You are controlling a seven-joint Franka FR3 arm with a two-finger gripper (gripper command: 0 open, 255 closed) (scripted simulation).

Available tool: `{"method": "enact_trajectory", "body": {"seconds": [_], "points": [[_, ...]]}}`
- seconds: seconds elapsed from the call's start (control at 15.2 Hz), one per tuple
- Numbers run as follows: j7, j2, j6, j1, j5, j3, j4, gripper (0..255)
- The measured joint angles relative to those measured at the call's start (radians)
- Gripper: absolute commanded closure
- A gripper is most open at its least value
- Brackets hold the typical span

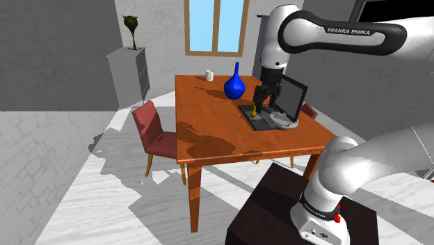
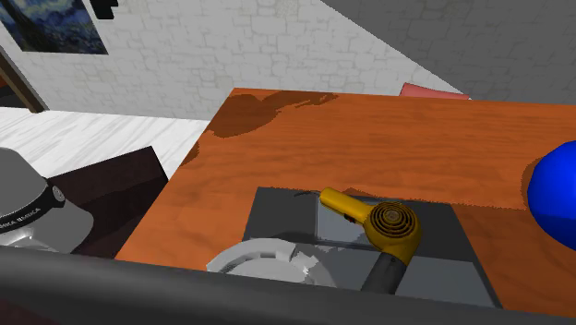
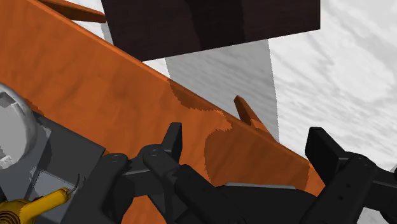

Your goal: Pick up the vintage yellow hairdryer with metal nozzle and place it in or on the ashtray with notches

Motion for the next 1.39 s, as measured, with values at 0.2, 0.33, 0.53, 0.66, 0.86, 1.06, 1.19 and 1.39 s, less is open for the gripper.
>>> {"method": "enact_trajectory", "body": {"seconds": [0.2, 0.33, 0.53, 0.66, 0.86, 1.06, 1.19, 1.39], "points": [[0.009, 0.025, 0.041, -0.014, -0.008, -0.008, -0.007, 0], [0.023, 0.054, 0.099, -0.033, -0.019, -0.02, -0.021, 0], [0.041, 0.129, 0.196, -0.066, -0.039, -0.045, -0.019, 0], [0.059, 0.159, 0.266, -0.086, -0.049, -0.058, -0.041, 0], [0.083, 0.234, 0.356, -0.115, -0.061, -0.081, -0.03, 0], [0.106, 0.307, 0.448, -0.144, -0.071, -0.106, -0.023, 0], [0.118, 0.356, 0.498, -0.163, -0.076, -0.126, -0.005, 0], [0.134, 0.435, 0.574, -0.19, -0.079, -0.156, 0.024, 0]]}}
